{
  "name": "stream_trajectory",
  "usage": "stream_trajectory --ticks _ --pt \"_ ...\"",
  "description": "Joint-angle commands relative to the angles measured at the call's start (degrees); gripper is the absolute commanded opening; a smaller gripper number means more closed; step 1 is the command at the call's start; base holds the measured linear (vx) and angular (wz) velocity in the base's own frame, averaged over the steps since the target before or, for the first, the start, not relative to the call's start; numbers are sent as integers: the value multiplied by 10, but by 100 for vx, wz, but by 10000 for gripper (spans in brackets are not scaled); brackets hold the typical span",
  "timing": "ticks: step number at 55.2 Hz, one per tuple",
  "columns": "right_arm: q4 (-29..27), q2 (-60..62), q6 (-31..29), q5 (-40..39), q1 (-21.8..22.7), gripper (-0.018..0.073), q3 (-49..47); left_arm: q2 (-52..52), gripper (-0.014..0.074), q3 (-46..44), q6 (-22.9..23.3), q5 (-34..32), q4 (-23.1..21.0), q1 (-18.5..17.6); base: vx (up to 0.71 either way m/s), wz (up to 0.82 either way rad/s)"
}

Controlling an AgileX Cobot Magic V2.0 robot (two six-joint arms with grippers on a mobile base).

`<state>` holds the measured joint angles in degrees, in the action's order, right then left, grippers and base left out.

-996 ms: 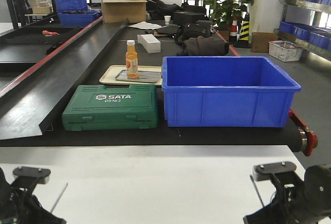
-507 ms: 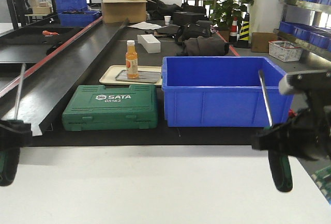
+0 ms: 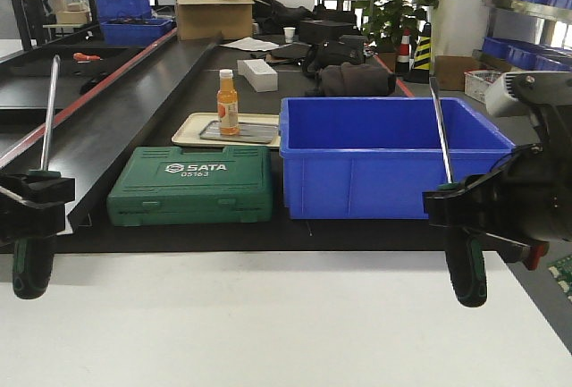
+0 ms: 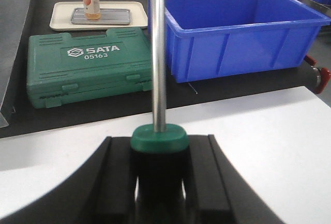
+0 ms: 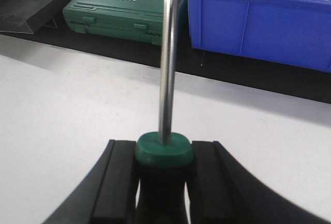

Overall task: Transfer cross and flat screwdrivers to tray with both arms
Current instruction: 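Close both grippers on the handles and lift the screwdrivers upright, then hold both screwdrivers upright while the base backs away from the table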

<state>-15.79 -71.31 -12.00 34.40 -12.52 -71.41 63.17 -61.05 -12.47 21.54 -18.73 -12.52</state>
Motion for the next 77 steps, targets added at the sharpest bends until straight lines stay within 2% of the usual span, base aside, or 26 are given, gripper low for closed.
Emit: stream_trajectory --ticks 1,77 --pt "-10 14 -8 -46 0 -8 -22 -11 1 -22 1 -51 -10 -4 0 0" --pt "-11 14 -6 -28 0 -8 -22 -12 3 -22 1 -41 -11 -4 -3 0"
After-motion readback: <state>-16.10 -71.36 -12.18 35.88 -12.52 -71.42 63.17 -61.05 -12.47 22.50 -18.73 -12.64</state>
